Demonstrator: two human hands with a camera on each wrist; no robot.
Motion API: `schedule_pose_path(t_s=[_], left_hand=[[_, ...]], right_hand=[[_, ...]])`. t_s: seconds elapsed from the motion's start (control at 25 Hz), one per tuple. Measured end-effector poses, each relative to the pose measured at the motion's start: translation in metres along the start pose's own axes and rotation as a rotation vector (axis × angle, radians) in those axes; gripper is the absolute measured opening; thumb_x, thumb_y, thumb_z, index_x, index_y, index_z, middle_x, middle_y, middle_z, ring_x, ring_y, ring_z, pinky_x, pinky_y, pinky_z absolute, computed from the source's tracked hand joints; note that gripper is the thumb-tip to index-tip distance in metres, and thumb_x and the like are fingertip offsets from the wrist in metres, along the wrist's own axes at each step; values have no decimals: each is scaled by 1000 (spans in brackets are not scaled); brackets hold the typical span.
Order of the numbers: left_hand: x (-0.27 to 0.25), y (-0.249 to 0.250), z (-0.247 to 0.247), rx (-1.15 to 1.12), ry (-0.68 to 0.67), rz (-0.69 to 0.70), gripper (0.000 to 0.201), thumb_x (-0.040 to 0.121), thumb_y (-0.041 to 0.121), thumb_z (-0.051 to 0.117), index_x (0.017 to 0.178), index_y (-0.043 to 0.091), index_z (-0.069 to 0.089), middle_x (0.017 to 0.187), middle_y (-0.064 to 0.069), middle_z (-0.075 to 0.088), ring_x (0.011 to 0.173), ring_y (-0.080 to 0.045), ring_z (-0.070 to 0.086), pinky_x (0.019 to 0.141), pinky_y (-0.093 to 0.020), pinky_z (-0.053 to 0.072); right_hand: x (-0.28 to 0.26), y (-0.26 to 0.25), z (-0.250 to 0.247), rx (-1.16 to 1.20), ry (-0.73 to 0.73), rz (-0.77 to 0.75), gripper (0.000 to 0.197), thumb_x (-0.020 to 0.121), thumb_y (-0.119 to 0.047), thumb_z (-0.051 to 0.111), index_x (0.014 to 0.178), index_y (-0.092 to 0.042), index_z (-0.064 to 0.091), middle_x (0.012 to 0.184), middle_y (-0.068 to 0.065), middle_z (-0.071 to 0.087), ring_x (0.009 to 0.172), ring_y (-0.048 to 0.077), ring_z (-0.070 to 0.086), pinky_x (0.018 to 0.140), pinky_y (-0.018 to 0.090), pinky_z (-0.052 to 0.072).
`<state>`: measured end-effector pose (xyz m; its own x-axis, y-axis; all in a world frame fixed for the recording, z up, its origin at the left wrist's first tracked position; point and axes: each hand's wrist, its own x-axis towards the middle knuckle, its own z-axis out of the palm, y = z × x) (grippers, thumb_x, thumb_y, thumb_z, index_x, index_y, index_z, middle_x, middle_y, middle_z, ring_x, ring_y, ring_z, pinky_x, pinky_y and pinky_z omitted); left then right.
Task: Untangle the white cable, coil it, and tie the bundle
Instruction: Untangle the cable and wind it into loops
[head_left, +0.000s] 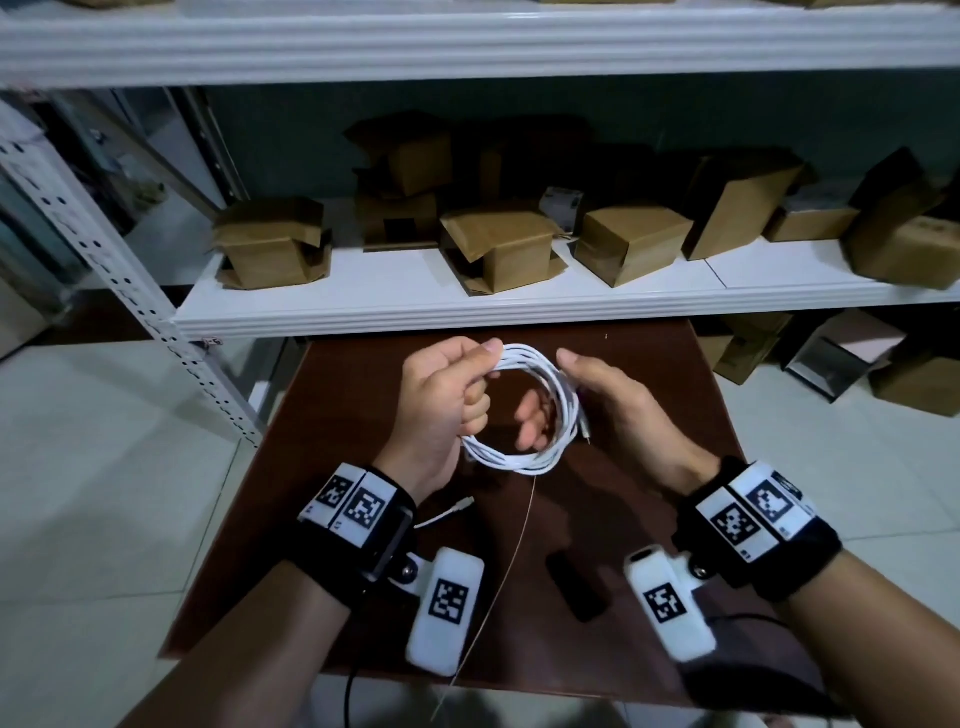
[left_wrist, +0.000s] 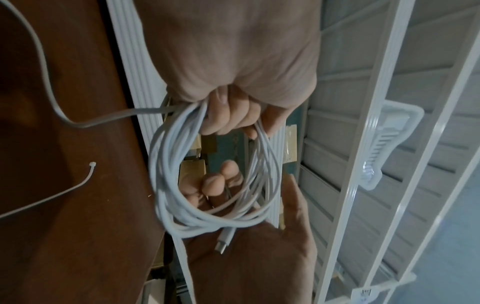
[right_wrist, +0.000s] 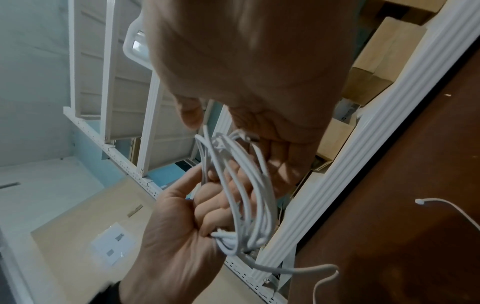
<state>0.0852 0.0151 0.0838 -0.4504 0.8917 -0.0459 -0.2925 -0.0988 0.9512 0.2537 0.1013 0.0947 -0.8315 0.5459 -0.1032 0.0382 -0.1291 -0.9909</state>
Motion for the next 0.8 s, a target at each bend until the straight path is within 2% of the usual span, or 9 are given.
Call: schedule_pose_path(t_s=[0.12,0.2,0.24,0.32,0.4,0.48,0.56,0.68,0.8], left_hand=[[-2,-9,6,192,-89,23,31,101,12,65,72,7,55,45,-1,39,35,-8,33,36,-19,27],[-3,-19,9,349,-147,73,31,93,23,73,70,7,60,51,-19,59,45,-21,54,44,-37,48],[-4,-22,11,421,-155,95,32,88,29,74,69,7,62,57,-22,65,52,-24,57,51,-43,50],[-7,-25,13,503,-152,130,33,84,33,72,68,5,63,55,-9,64,52,-17,52,54,-32,42],[-4,-24,12,508,-139,140,35,85,34,71,68,5,62,51,0,56,47,-9,42,52,-24,32],[-1,-18,10,459,-138,145,35,88,33,70,69,5,62,49,4,50,42,-4,35,46,-20,26],[1,-14,8,431,-152,136,34,90,32,70,70,6,61,46,7,49,40,-2,33,43,-19,25],[-1,-9,7,378,-158,90,34,101,17,68,69,10,57,40,12,45,33,1,35,38,-12,25],[1,-10,4,277,-147,11,37,103,18,66,67,14,55,49,1,34,37,-7,22,38,-15,16]], right_hand=[[-1,-3,-2,-55,-52,86,58,99,-42,59,96,15,68,81,35,68,67,33,68,63,31,57],[-4,-3,-2,-205,-80,156,31,93,-22,71,79,6,70,73,30,66,66,33,69,64,34,56],[-4,-2,-1,-276,-85,195,22,87,-13,72,71,2,67,68,27,63,64,32,67,63,34,54],[-3,2,5,-348,-17,250,18,78,-5,69,63,-4,60,57,16,55,52,23,57,53,28,46],[-1,6,14,-274,136,222,16,82,1,65,68,-4,58,50,6,43,43,15,39,44,25,30],[2,6,23,-151,238,148,10,85,4,62,78,-4,62,50,2,38,41,12,31,40,23,23],[3,4,27,-107,253,88,9,87,5,62,82,-2,65,49,0,37,39,10,30,38,22,23],[1,4,30,-54,228,41,17,90,5,61,74,-1,63,48,1,38,42,15,34,41,24,27],[0,6,30,34,230,40,30,92,1,62,64,-9,65,48,4,35,43,18,35,42,25,28]])
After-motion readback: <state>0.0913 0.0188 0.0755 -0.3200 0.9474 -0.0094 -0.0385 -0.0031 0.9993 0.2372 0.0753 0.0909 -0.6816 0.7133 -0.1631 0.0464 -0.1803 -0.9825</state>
